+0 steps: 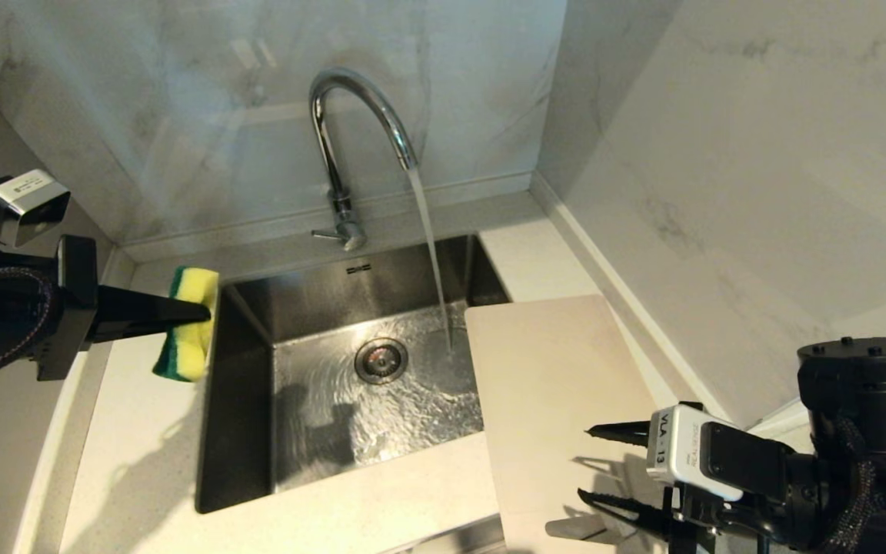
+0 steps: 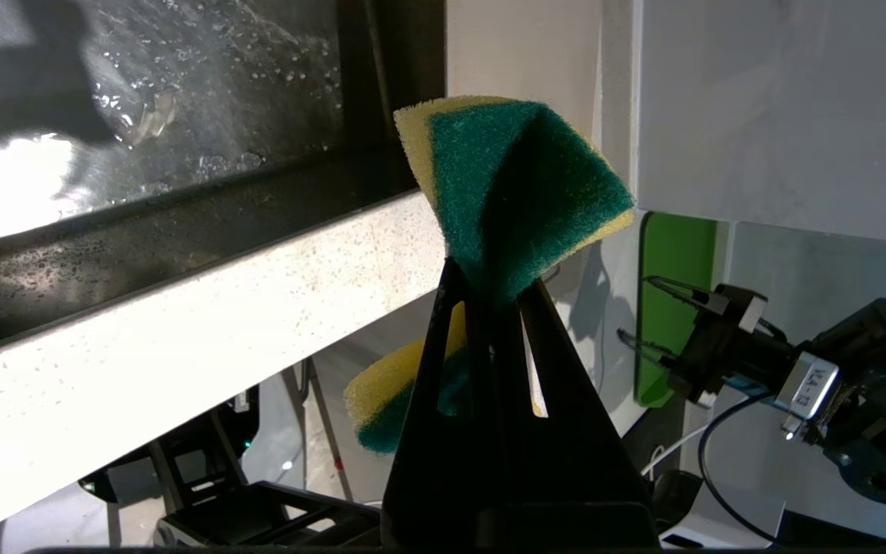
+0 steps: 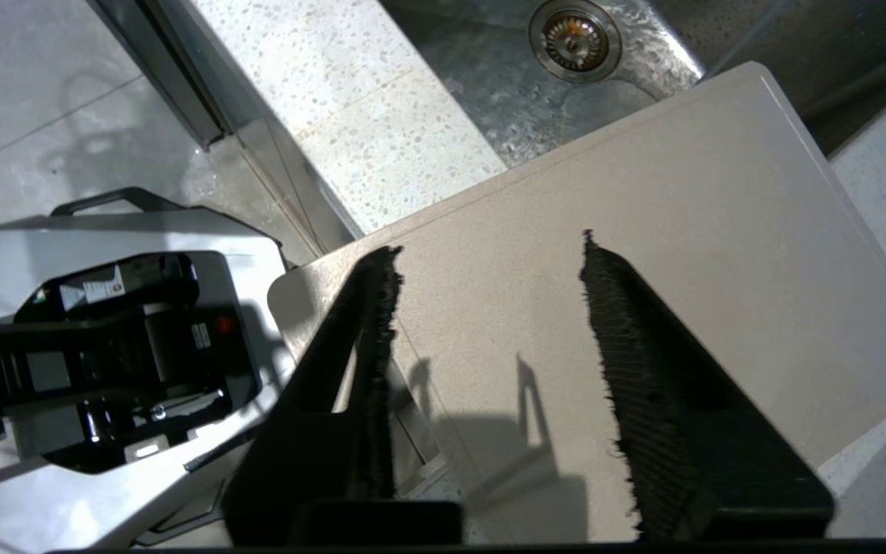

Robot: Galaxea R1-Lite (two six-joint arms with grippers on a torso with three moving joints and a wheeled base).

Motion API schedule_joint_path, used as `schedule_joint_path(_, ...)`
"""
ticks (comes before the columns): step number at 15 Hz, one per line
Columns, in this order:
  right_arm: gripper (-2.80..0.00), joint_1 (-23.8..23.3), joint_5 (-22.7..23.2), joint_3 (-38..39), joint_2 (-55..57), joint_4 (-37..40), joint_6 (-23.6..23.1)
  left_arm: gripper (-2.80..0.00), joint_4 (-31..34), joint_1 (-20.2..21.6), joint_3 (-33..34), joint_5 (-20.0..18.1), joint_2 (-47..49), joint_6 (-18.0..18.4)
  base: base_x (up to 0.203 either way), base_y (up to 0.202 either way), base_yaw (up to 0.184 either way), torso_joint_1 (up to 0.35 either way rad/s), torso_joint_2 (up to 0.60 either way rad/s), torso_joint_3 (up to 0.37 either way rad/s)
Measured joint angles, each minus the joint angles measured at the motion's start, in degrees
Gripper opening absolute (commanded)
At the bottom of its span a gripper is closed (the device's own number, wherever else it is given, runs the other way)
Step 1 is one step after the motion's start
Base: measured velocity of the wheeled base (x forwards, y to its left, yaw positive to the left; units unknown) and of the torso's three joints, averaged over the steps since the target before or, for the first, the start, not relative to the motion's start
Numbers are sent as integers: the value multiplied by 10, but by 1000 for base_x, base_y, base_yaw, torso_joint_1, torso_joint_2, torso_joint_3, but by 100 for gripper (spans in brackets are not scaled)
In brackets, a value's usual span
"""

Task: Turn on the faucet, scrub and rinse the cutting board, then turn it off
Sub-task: Put down the cleaning cloth

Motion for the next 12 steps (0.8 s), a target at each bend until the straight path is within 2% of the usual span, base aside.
schedule_joint_path(6,-280,0,0,-21,-3,0,52,-280,0,-16,2,1,-6,-2,0,0,0,0,0,0)
schedule_joint_path(9,-280,0,-9,-64,-3,-1,121,-280,1,-22,0,3,-6,-2,0,0,0,0,0,0)
schedule_joint_path(12,-280,0,-55,-131,-2,-1,206,-280,1,-23,0,3,-5,-2,0,0,0,0,0,0)
